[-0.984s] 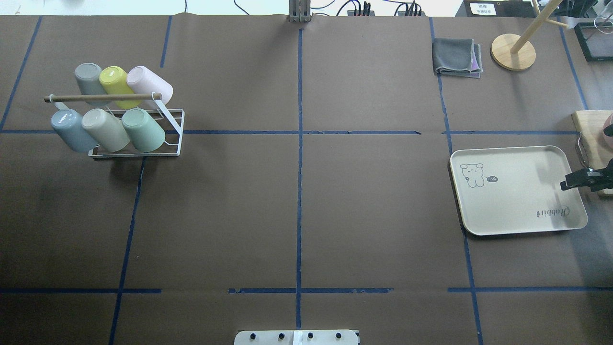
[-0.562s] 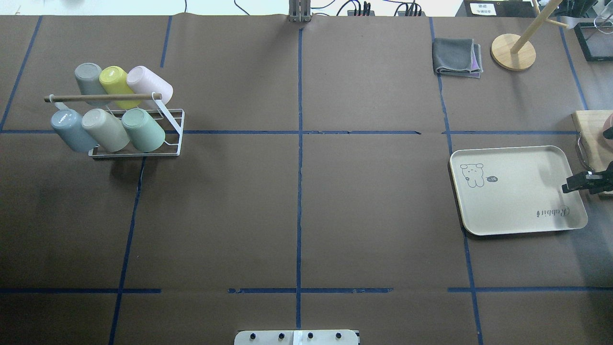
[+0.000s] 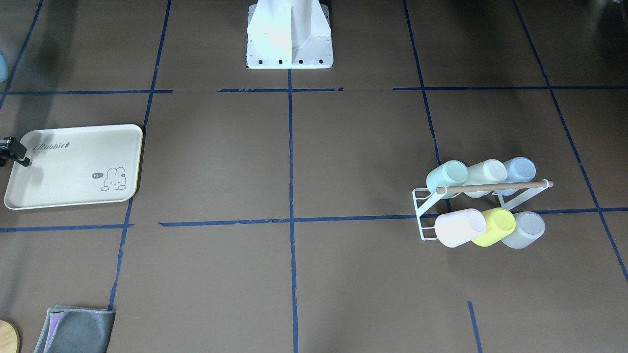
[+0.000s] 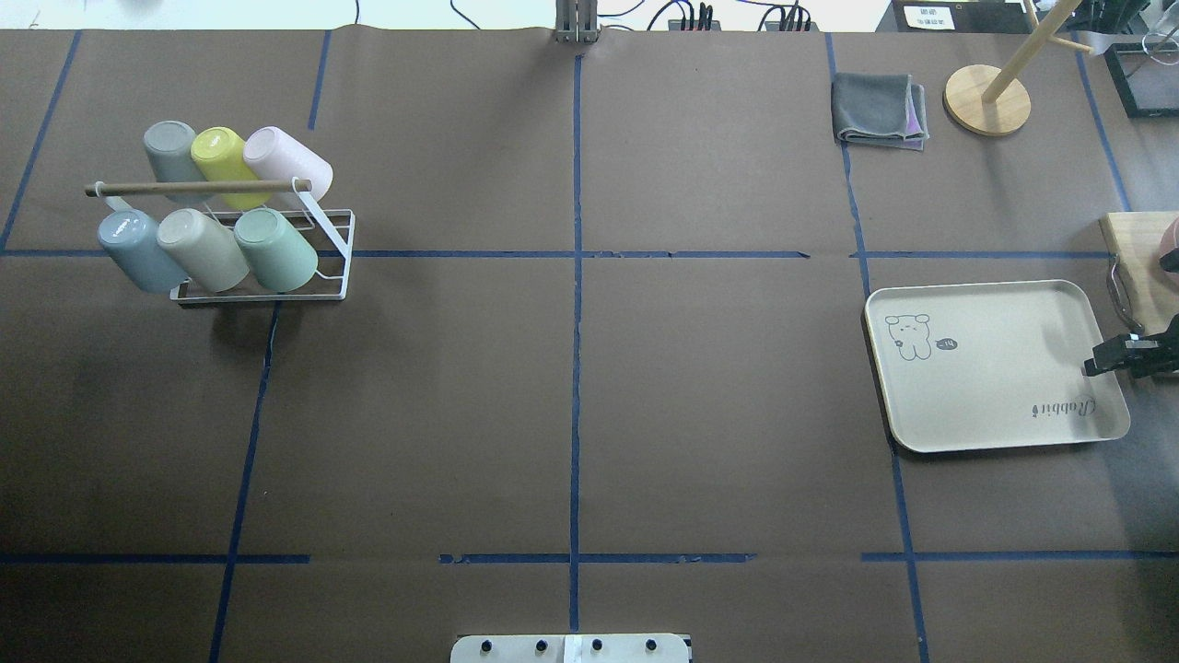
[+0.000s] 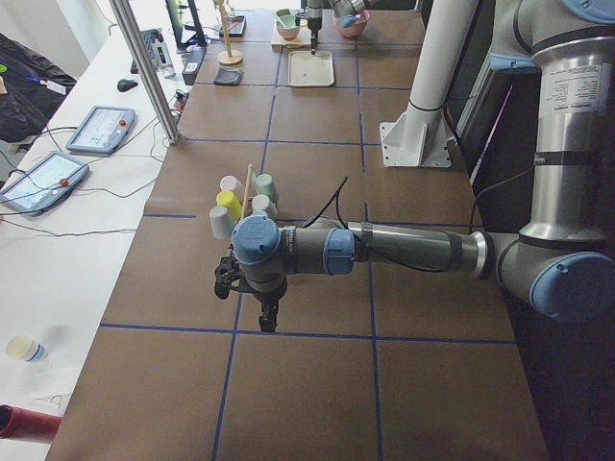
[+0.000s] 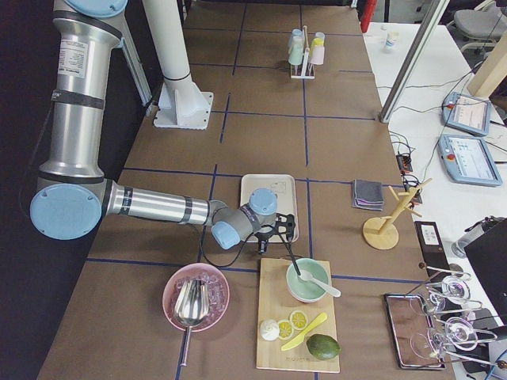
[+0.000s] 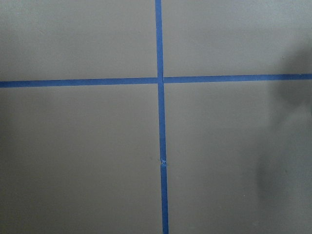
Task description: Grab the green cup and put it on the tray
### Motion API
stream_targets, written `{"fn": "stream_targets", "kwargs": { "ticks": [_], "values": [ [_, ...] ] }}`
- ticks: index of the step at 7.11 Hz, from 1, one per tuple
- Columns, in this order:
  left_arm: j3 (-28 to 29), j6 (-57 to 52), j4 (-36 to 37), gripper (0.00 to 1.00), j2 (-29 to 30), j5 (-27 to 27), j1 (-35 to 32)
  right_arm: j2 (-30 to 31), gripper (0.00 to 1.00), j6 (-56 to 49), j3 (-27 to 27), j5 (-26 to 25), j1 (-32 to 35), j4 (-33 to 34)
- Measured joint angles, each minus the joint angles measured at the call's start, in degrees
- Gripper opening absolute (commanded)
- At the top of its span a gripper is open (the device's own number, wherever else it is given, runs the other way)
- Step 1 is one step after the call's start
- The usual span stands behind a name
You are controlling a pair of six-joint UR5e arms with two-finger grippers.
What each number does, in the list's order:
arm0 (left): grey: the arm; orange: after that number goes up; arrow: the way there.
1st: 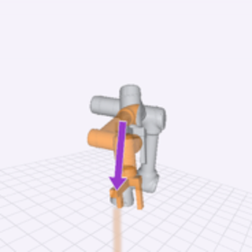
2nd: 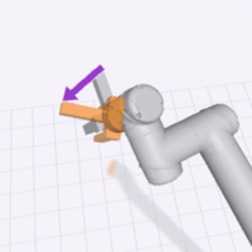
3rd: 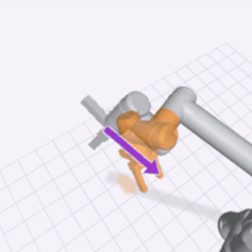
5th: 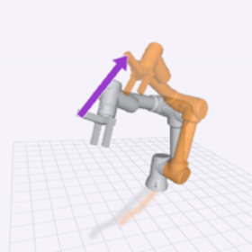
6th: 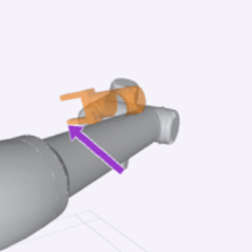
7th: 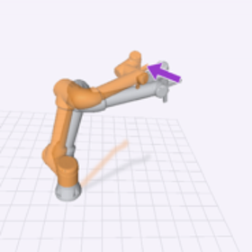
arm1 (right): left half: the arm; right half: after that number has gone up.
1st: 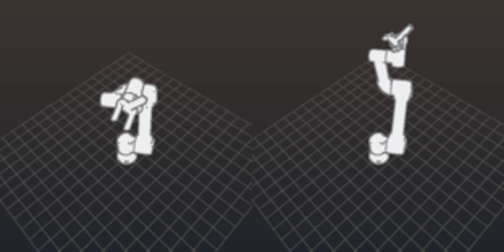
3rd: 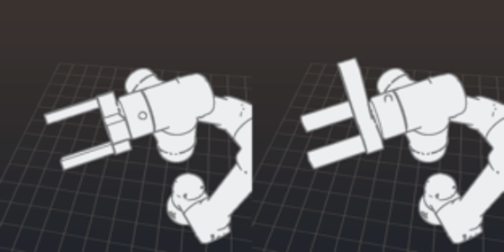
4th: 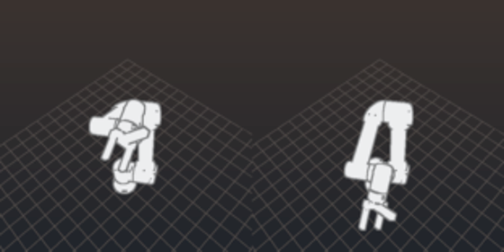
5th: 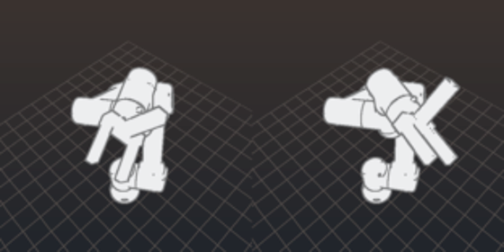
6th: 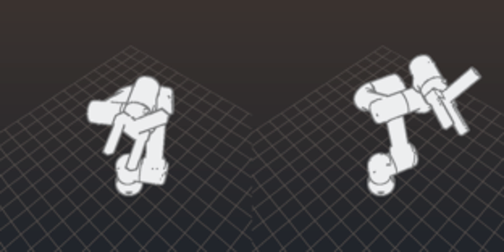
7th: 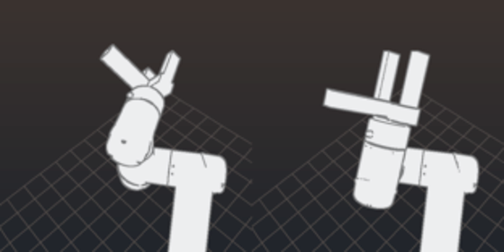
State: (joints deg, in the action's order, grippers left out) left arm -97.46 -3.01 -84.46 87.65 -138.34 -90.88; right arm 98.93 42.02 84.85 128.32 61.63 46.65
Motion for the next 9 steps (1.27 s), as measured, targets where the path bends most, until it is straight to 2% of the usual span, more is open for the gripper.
{"fn": "stream_targets", "kwargs": {
  "ticks": [1, 5, 7, 9],
  "values": [
    [-0.01, -0.04, 0.0, 1.0, 0.03, 0.0, 0.0, 0.02, 0.0, -0.04, -0.02, 0.0, 0.03, -0.05],
    [-0.03, -0.07, 0.0, 1.0, 0.12, 0.0, 0.0, 0.32, 0.0, 0.19, 0.88, 0.18, 0.18, -0.21],
    [-0.02, -0.07, 0.0, 1.0, 0.14, 0.0, 0.0, 2.68, 0.0, 0.25, 5.72, 0.65, 1.27, -0.24],
    [-0.01, -0.07, 0.0, 1.0, 0.13, 0.0, 0.0, 3.93, 0.0, 0.28, 10.63, 3.4, 5.42, -0.24]
  ]
}}
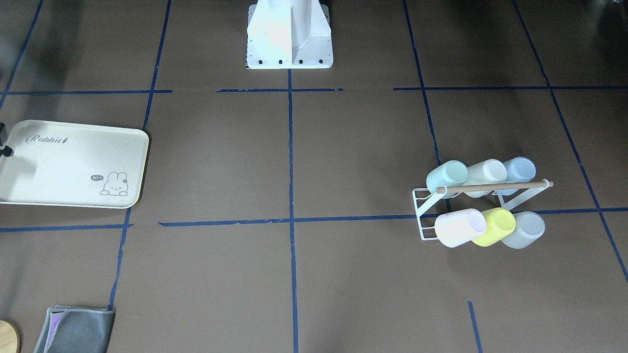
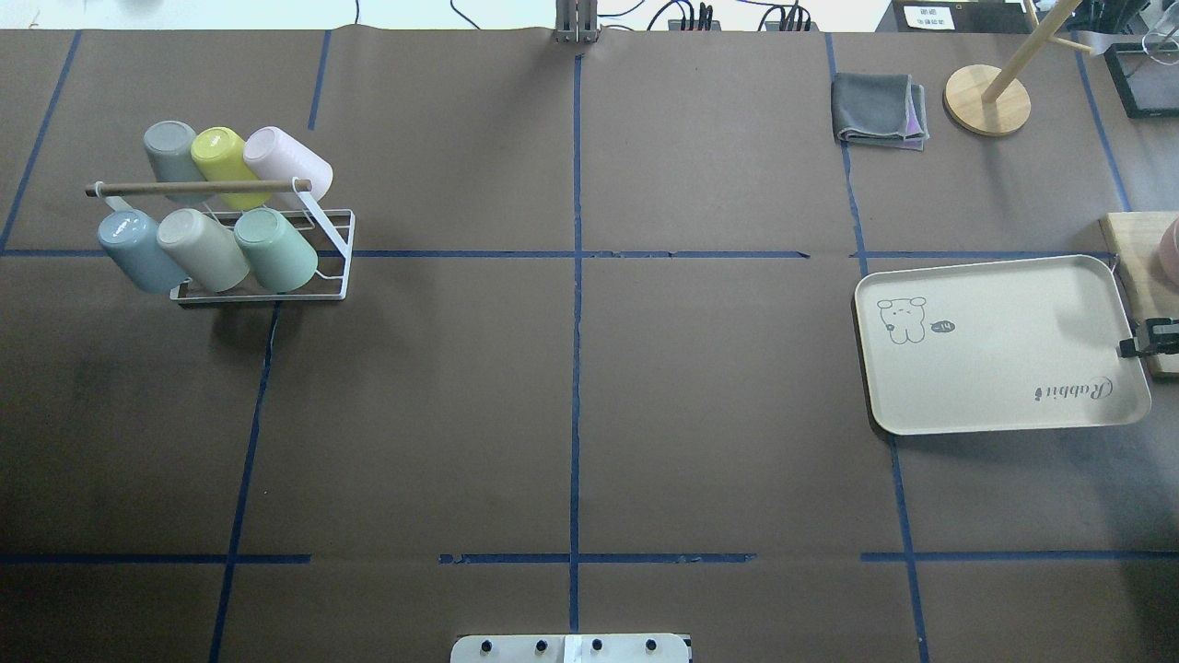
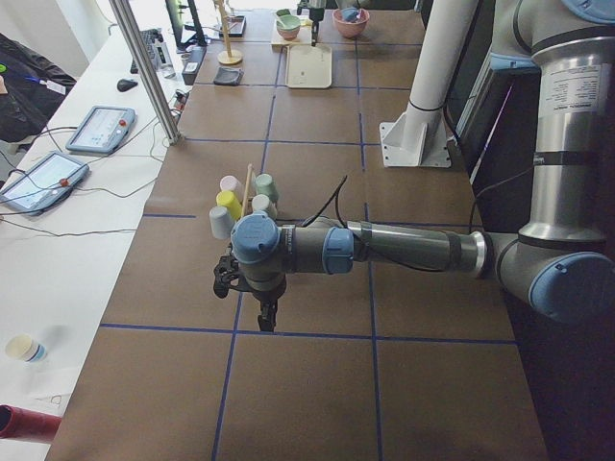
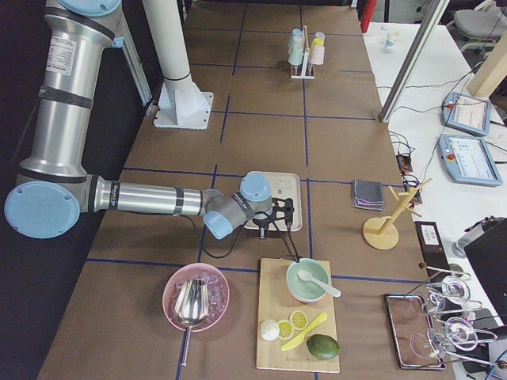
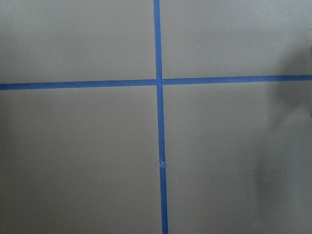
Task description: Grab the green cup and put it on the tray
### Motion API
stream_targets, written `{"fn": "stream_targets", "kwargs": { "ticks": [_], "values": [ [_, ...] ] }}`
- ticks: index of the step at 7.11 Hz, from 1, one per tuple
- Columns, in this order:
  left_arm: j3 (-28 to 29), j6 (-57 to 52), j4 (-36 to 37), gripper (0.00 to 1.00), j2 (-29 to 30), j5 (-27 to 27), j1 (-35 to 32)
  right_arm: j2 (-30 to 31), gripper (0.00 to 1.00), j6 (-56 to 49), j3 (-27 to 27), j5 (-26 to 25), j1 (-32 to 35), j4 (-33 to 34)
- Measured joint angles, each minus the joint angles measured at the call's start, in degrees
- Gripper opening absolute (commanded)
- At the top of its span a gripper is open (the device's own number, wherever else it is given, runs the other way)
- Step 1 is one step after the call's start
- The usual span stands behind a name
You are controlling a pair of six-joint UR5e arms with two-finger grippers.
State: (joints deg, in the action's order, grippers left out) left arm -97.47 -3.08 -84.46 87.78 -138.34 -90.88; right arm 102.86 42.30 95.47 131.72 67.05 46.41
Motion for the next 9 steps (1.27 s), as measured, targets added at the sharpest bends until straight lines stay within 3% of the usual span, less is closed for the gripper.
{"fn": "stream_targets", "kwargs": {
  "ticks": [3, 5, 7, 9],
  "values": [
    [0.06, 0.0, 0.0, 1.0, -0.17, 0.0, 0.0, -2.14, 0.0, 2.02, 1.76, 4.98, 3.49, 0.05],
    [0.11, 0.0, 0.0, 1.0, -0.23, 0.0, 0.0, -7.01, 0.0, 7.85, 1.81, 7.03, 3.29, 0.3],
    [0.16, 0.06, 0.0, 1.0, -0.23, 0.0, 0.0, -13.36, 0.0, 17.53, 1.77, 9.33, -0.01, 0.4],
    [0.14, 0.08, 0.0, 1.0, -0.17, 0.0, 0.0, -19.28, 0.0, 26.75, 1.84, 6.91, -7.19, 0.26]
  ]
}}
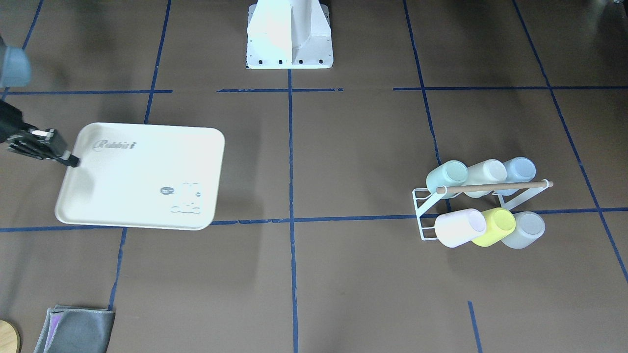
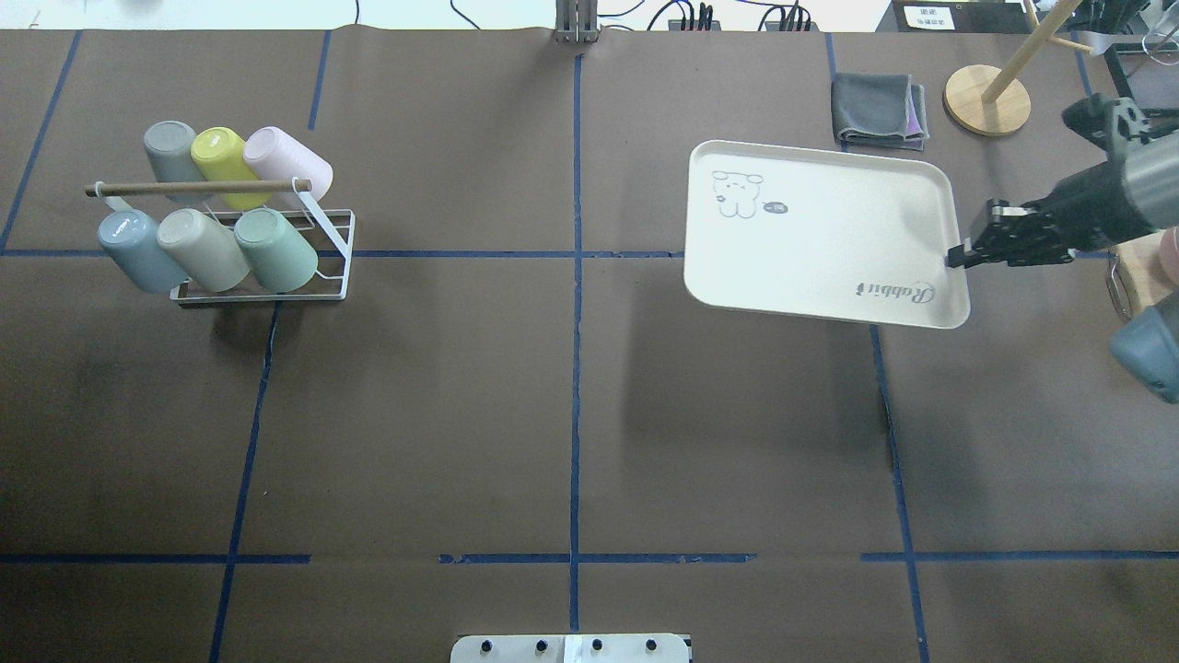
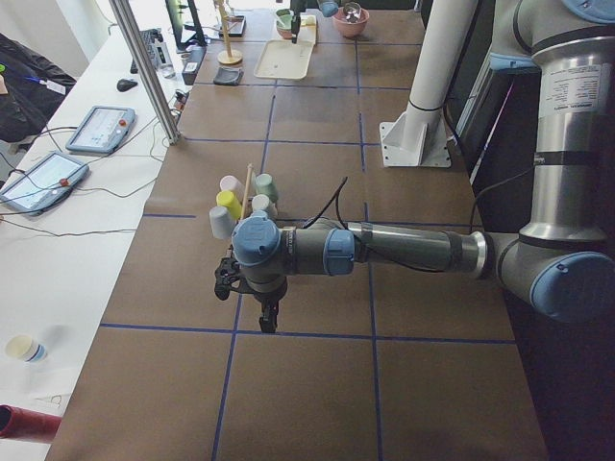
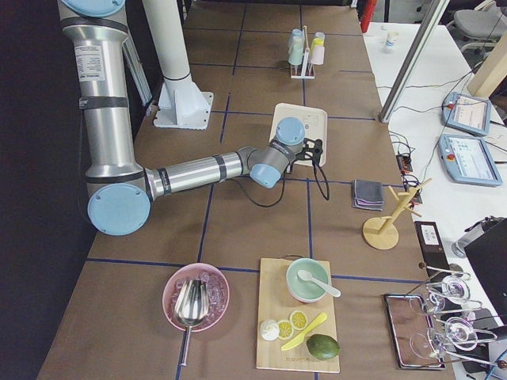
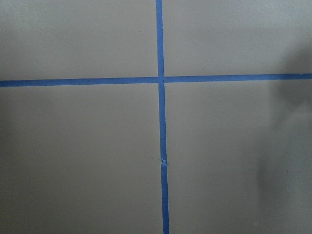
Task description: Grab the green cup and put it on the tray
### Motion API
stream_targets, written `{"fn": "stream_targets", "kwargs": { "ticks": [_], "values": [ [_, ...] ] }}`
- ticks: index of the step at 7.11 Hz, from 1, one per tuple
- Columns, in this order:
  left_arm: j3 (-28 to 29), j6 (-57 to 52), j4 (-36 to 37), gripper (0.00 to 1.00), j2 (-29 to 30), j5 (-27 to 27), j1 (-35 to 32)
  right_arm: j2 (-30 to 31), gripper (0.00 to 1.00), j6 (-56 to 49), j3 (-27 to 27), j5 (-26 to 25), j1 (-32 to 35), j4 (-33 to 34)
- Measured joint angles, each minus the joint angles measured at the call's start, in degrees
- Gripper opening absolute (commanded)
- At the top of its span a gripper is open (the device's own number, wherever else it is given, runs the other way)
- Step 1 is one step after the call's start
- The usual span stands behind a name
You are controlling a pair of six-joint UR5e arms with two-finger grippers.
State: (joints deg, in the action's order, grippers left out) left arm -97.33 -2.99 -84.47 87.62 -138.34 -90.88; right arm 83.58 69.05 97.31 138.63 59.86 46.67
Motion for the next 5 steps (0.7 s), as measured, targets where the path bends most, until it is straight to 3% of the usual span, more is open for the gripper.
{"fn": "stream_targets", "kwargs": {
  "ticks": [5],
  "values": [
    [0.15, -0.05, 0.0, 1.0, 0.01, 0.0, 0.0, -8.46, 0.0, 10.07, 0.08, -18.34, -20.28, 0.2]
  ]
}}
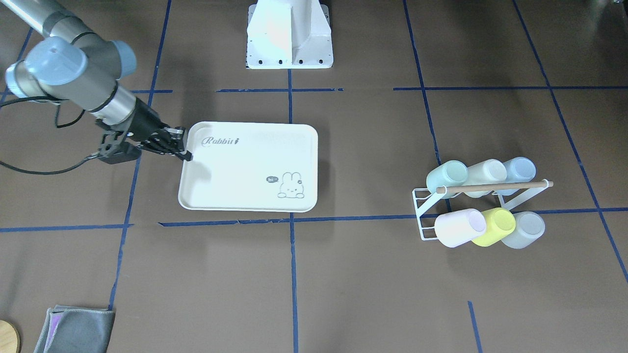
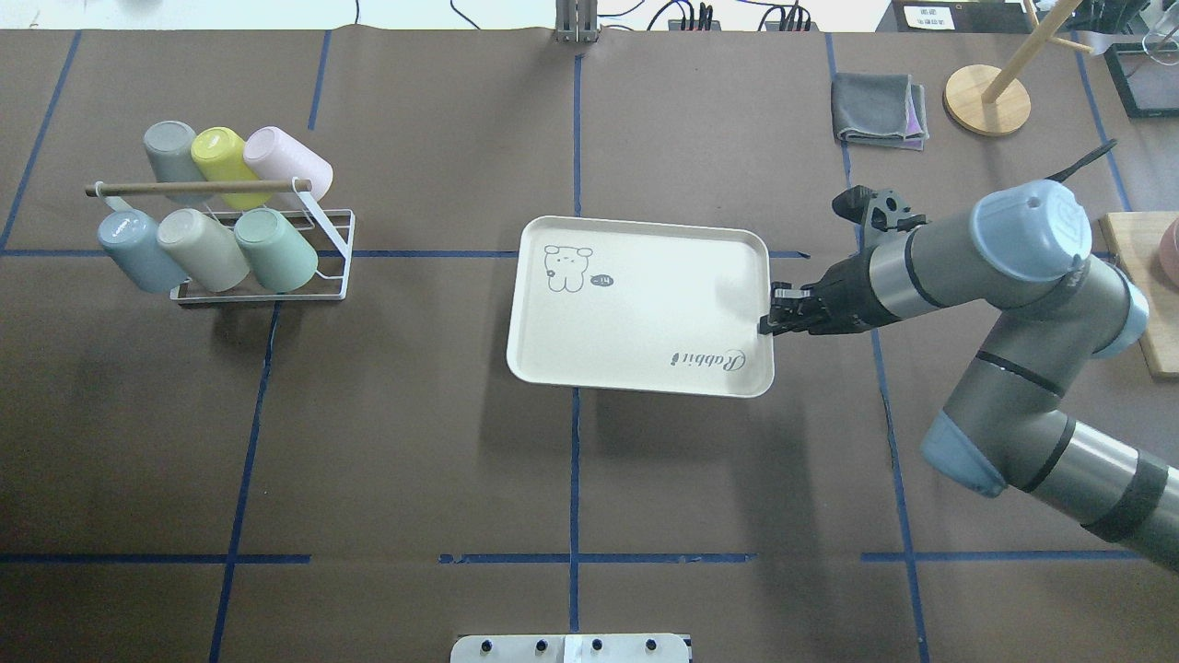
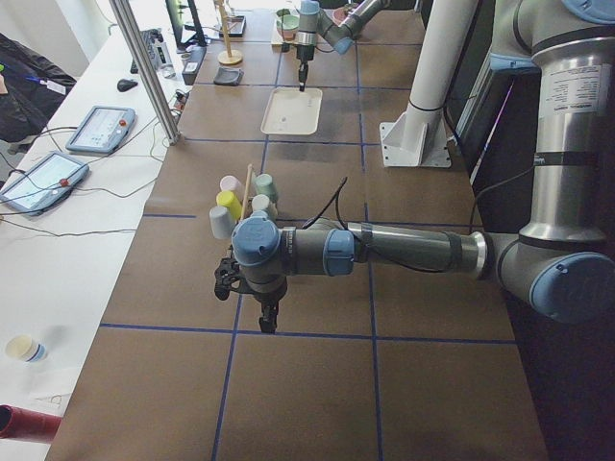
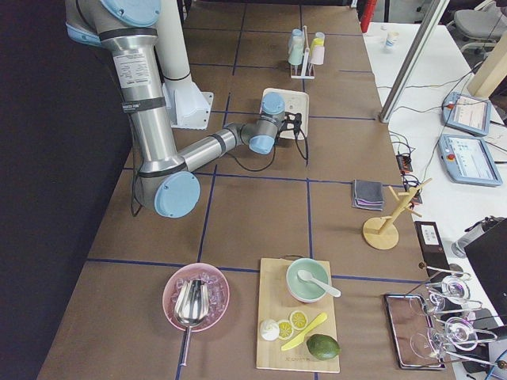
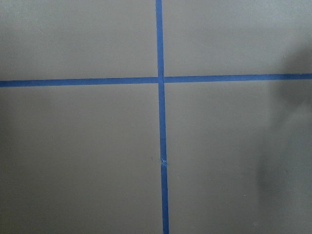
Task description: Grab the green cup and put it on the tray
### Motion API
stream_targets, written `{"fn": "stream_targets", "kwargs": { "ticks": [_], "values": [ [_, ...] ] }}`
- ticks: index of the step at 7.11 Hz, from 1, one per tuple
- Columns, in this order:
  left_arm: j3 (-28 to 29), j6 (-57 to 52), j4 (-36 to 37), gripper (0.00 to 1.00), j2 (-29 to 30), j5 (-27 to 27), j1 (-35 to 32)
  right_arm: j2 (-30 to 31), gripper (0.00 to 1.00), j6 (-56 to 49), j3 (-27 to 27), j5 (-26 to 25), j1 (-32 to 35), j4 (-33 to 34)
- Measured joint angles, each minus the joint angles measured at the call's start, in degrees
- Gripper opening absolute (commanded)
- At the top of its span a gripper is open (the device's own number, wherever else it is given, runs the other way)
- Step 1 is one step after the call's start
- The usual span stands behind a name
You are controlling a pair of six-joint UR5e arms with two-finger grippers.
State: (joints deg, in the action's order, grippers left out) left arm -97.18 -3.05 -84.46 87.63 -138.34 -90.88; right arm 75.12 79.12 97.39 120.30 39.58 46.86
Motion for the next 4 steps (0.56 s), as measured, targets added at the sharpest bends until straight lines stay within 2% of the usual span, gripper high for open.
{"fn": "stream_targets", "kwargs": {
  "ticks": [4],
  "values": [
    [0.25, -0.03, 0.0, 1.0, -0.08, 0.0, 0.0, -2.57, 0.0, 0.63, -0.41, -6.28, -7.92, 0.96]
  ]
}}
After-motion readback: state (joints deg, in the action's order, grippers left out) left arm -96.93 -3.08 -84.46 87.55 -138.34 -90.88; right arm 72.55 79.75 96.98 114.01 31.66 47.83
